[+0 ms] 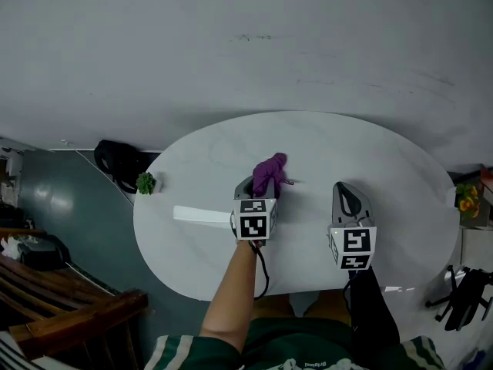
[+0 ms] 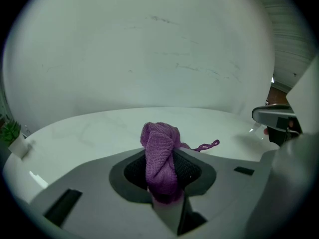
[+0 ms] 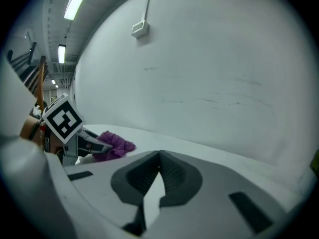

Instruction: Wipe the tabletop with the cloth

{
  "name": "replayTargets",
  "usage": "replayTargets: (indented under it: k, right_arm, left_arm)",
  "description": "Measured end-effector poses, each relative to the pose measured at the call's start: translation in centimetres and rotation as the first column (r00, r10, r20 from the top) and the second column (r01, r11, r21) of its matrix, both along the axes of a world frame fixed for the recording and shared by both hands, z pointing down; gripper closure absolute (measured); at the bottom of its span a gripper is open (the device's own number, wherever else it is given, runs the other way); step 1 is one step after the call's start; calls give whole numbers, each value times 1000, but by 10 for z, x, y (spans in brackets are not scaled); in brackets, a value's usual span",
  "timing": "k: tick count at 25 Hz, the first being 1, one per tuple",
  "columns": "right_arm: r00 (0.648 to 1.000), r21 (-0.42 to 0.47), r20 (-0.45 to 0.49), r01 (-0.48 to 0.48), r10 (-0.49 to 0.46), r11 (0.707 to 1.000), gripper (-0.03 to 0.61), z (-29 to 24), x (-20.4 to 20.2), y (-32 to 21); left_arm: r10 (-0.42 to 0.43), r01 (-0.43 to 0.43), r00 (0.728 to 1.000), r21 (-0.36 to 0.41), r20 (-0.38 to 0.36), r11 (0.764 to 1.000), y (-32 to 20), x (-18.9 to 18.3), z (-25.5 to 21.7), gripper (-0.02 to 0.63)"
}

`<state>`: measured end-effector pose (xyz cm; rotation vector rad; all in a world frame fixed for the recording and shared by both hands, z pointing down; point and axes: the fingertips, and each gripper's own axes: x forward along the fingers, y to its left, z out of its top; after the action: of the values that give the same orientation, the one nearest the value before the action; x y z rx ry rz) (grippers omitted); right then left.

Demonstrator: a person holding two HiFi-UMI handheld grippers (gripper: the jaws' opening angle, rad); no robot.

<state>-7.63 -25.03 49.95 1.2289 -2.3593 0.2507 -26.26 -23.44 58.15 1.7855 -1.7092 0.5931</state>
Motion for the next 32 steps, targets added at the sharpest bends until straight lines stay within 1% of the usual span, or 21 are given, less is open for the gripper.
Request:
replayTargets:
  k: [5, 11, 17, 20, 22, 24, 26, 29, 32]
  right_arm:
    - [999, -8, 3, 54, -54, 999, 575, 7, -63, 12]
    - [989, -21, 20, 149, -148, 989, 575, 16, -146, 30]
    - [969, -32, 41, 246, -245, 969, 575, 17, -217, 59]
    - [958, -30, 49, 283, -282, 959, 575, 18, -240, 68]
    - [955, -29, 50, 295, -293, 955, 575, 19, -247, 71]
    - [954, -29, 41, 297, -296, 954, 575, 19, -246, 72]
    - [957, -22, 32, 289, -288, 957, 575, 17, -237, 69]
    - [968, 4, 28, 249, -249, 969, 575, 7, -205, 54]
    - [981, 28, 5, 192, -192, 981, 575, -4, -153, 36]
  left_arm:
    - [-82, 82, 996, 4, 22, 997, 26, -80, 1, 500]
    - [-195, 195, 980, -5, 48, 981, 71, -171, 4, 500]
    - [-310, 313, 947, -19, 80, 950, 132, -245, 0, 500]
    - [-359, 362, 929, -19, 94, 932, 156, -270, 1, 500]
    - [-366, 369, 926, -12, 95, 929, 163, -274, 0, 500]
    - [-348, 348, 933, 10, 91, 937, 163, -270, -5, 500]
    - [-318, 316, 943, 40, 94, 948, 161, -261, -12, 499]
    - [-277, 269, 957, 94, 83, 958, 148, -233, -29, 495]
    - [-188, 178, 980, 136, 68, 975, 124, -179, -49, 494]
